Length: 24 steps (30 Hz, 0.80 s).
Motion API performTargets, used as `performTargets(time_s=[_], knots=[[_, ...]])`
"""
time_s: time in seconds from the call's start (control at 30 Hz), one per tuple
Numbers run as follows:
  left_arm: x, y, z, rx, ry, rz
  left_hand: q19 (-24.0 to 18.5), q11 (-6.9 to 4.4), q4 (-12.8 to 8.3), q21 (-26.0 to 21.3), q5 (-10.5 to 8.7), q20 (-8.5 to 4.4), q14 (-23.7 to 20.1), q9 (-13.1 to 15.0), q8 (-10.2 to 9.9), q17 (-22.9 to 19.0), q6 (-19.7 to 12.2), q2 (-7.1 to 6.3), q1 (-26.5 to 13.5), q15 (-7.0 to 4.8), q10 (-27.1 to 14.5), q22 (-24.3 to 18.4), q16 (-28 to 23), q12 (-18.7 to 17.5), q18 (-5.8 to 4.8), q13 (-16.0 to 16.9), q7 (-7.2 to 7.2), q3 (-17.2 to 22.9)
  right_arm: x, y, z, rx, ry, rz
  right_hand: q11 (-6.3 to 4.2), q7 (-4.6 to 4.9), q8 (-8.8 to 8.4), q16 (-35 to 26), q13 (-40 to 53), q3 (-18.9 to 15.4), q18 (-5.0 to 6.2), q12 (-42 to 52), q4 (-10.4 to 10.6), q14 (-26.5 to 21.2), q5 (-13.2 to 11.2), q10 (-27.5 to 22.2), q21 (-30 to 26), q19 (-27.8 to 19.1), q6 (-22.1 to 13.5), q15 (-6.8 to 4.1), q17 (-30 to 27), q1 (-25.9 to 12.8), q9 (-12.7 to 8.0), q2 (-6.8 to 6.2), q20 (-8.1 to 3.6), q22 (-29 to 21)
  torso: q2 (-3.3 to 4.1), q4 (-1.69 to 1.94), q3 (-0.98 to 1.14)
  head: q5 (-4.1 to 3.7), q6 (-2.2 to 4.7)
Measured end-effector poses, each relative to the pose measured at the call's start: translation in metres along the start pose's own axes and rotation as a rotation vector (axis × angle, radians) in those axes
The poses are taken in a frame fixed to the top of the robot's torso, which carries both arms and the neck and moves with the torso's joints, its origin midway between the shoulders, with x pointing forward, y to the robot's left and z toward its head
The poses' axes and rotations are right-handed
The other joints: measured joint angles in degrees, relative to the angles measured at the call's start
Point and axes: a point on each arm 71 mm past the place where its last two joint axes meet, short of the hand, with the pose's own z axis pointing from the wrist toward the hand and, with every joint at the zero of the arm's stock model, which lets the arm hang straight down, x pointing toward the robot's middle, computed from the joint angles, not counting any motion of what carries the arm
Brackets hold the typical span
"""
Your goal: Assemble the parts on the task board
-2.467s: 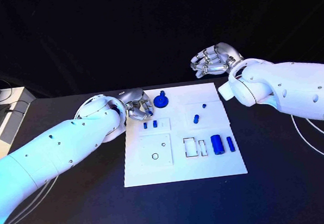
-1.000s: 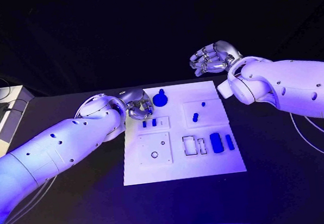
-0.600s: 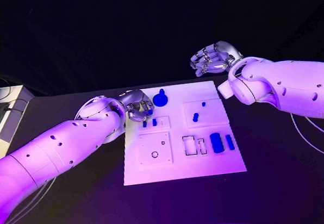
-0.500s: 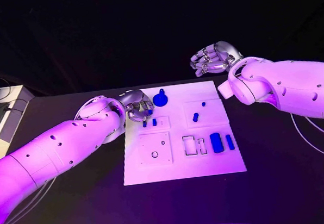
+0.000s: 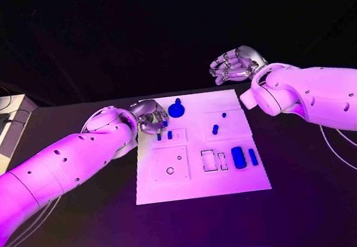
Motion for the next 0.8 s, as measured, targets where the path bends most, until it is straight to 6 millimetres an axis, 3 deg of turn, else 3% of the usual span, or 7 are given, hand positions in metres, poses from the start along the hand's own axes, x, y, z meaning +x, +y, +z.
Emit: performTargets(time_s=[0.27, 0.4, 0.53, 0.6, 0.73, 0.8], knots=[[-0.012, 0.016, -0.005, -0.035, -0.034, -0.01, -1.04, 0.72, -0.32, -1.0, 0.0, 0.6, -1.25, -0.43, 0.0, -1.81, 0.0, 0.0, 0.0, 0.59, -2.99, -1.22, -0.26, 0.3, 0.01, 0.56, 0.0, -0.32, -0.004, -0.004, -0.002, -0.003, 0.023, -0.031, -0.17, 0.13, -0.28, 0.0, -0.86, 0.71, 0.0, 0.0, -1.67, 0.84, -0.58, 0.25, 0.28, 0.33, 0.5, -0.2, 0.0, 0.68, -0.06, -0.68, -0.33, -0.48, -0.03, 0.0, 0.0, -0.13, 0.27], [-0.019, 0.024, -0.008, -0.05, -0.07, -0.036, -2.16, 1.12, -0.06, -1.79, 0.0, 0.9, -2.17, -0.59, 0.0, -3.56, 0.02, 0.0, 0.0, 0.91, -4.79, -2.28, -0.68, 0.56, 0.01, 0.6, 0.02, -0.58, -0.006, -0.006, -0.004, -0.013, 0.045, -0.076, -0.96, -0.95, -0.7, 3.25, -2.12, 0.51, -0.01, -1.22, -4.36, 8.63, -1.91, 1.17, 4.87, 7.06, 2.33, -2.51, 1.66, 2.72, -0.29, -0.76, -3.11, 1.34, -0.08, 0.02, 0.0, -0.15, 0.43], [-0.025, 0.031, -0.01, -0.059, -0.1, -0.092, -2.36, 1.32, 0.27, -2.04, 0.0, 1.1, -2.27, -0.71, 0.0, -4.0, 0.31, -0.32, -0.32, 1.01, -5.43, -2.65, -0.68, 0.56, 0.0, 0.59, 0.31, -0.91, -0.008, -0.008, -0.006, -0.024, 0.071, -0.126, -1.92, -1.69, -1.69, 6.01, -2.37, -0.29, -0.01, -2.58, -5.68, 14.24, -2.15, 2.52, 9.33, 10.72, 3.96, -4.07, 3.64, 3.02, -0.86, -0.46, -5.17, 4.13, -0.09, 0.03, 0.01, -0.15, 0.63], [-0.026, 0.033, -0.011, -0.063, -0.11, -0.119, -2.42, 1.42, 0.5, -2.33, 0.0, 1.12, -2.4, -0.75, 0.0, -4.17, 0.34, -0.45, -0.45, 1.14, -5.71, -2.83, -0.68, 0.63, 0.0, 0.59, 0.34, -1.14, -0.008, -0.009, -0.007, -0.027, 0.08, -0.145, -2.22, -1.78, -2.07, 6.88, -2.37, -0.32, -0.01, -3.07, -5.92, 15.45, -2.15, 2.83, 10.6, 11.24, 4.47, -4.34, 4.33, 3.02, -1.04, -0.46, -5.69, 5.05, -0.09, 0.03, -0.01, -0.15, 0.72], [-0.033, 0.042, -0.015, -0.077, -0.137, -0.204, -3.29, 1.42, 1.21, -3.12, 0.0, 1.21, -2.98, -0.75, 0.57, -5.36, 1.71, 0.01, -0.9, 1.1, -5.71, -3.74, -0.73, 1.69, 0.0, 0.65, 1.69, -1.19, -0.01, -0.013, -0.011, -0.036, 0.107, -0.21, -2.95, -2.34, -3.3, 13.05, -2.37, 0.13, -0.01, -5.03, -7.09, 18.66, -2.15, 5.07, 16.57, 13.31, 6.38, -5.34, 8.65, 3.25, -1.58, -0.23, -6.95, 9.69, -0.09, 0.01, -0.03, -0.24, 0.97], [-0.036, 0.048, -0.019, -0.087, -0.152, -0.255, -3.26, 0.81, 1.5, -3.12, 0.0, 1.18, -3.13, -0.56, 1.58, -5.6, 3.36, 0.52, -0.39, 0.89, -4.38, -3.83, -0.9, 3.03, 0.0, 1.02, 2.61, -0.67, -0.012, -0.015, -0.013, -0.041, 0.12, -0.25, -3.21, -2.7, -3.98, 17.8, -2.36, 0.86, -0.01, -6.36, -7.82, 18.86, -2.15, 6.55, 20.38, 13.46, 7.43, -5.54, 11.87, 3.25, -1.69, -0.23, -7.1, 12.98, -0.08, 0.0, -0.01, -0.38, 1.14]])
